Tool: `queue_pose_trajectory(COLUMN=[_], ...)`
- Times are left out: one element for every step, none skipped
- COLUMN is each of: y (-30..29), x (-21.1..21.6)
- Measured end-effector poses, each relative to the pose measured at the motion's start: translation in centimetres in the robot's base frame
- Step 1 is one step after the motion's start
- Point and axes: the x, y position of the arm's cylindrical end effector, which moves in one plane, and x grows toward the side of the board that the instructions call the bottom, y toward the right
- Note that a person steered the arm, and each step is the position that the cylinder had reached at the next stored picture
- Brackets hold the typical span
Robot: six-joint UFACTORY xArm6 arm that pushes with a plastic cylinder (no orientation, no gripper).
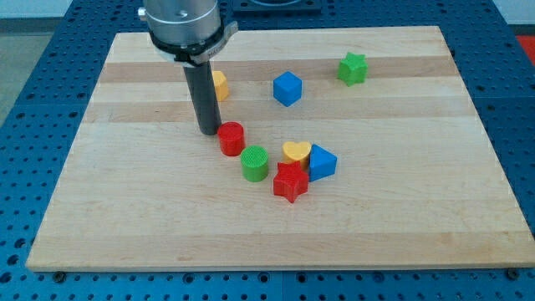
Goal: Move the yellow hexagon to the top right of the red circle
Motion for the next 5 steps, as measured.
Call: queue_pose_trajectory(y=[1.1,2.8,2.9,0.4,-6.1], x=[0.6,2.8,2.0,-2.8,-4.8])
